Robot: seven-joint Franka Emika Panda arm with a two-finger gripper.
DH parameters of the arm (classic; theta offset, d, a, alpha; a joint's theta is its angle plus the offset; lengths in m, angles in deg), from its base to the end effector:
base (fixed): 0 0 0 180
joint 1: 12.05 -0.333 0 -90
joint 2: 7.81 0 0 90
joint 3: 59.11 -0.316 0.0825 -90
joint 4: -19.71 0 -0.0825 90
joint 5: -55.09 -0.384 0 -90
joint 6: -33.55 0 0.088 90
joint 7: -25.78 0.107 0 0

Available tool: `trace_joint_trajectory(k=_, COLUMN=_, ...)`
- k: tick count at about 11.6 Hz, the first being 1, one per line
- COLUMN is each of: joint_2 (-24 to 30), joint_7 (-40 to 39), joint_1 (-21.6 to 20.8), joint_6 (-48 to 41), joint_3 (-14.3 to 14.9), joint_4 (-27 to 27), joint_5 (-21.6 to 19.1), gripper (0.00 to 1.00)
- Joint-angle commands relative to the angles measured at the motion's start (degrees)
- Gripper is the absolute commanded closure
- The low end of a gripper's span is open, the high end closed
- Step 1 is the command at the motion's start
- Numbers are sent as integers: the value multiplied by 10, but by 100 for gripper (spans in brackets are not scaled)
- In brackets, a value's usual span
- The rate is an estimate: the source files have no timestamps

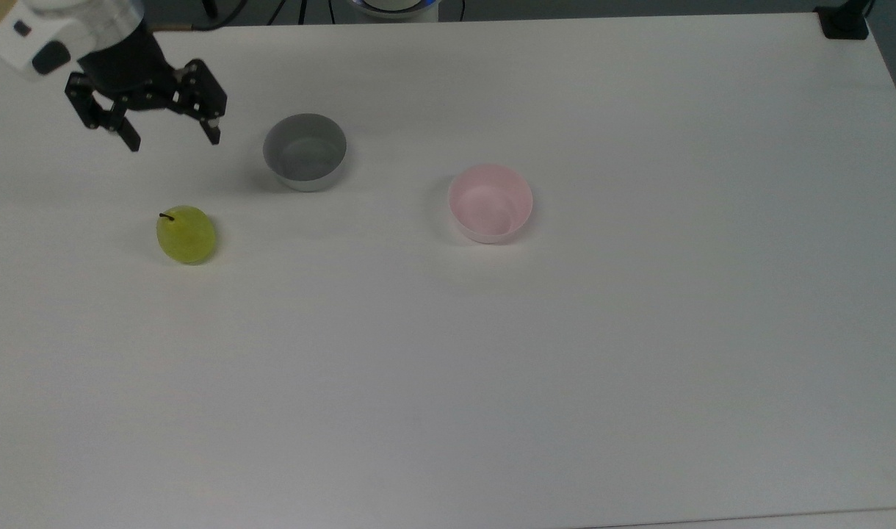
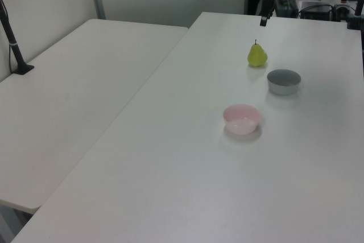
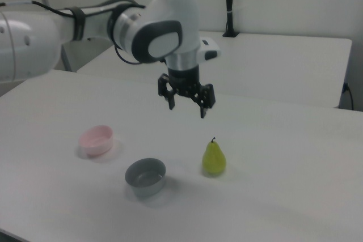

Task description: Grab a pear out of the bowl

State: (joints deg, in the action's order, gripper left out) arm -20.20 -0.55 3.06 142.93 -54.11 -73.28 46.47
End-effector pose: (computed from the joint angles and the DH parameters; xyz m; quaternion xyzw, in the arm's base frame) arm 0.6023 -0.2043 0.5021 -0.9969 -0.0331 -0.0571 0.0435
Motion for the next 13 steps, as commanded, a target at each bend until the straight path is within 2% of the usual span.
trace_joint_trajectory(k=1, joint_2=61, joint_7=48, joint_1=-18, joint_6=-59, joint_3=2, joint_4=-16, joint_5=12, gripper=0)
trace_joint_trajectory(k=4, joint_2=101, joint_7=91, joint_1=-43, joint_6=-107, joint_3=2, joint_4=-16, joint_5=11, gripper=0)
trace_joint_trajectory(k=9, joint_2=142, joint_7=240, joint_1=-123, joint_6=-159, joint_3=-1, joint_4=-16, joint_5=21, gripper=0)
trace_joint_trajectory(k=10, joint_2=144, joint_7=244, joint_1=-137, joint_6=-160, joint_3=-5, joint_4=-16, joint_5=28, gripper=0)
trace_joint_trajectory(k=13, joint_2=141, joint_7=210, joint_1=-141, joint_6=-136, joint_3=-7, joint_4=-17, joint_5=31, gripper=0)
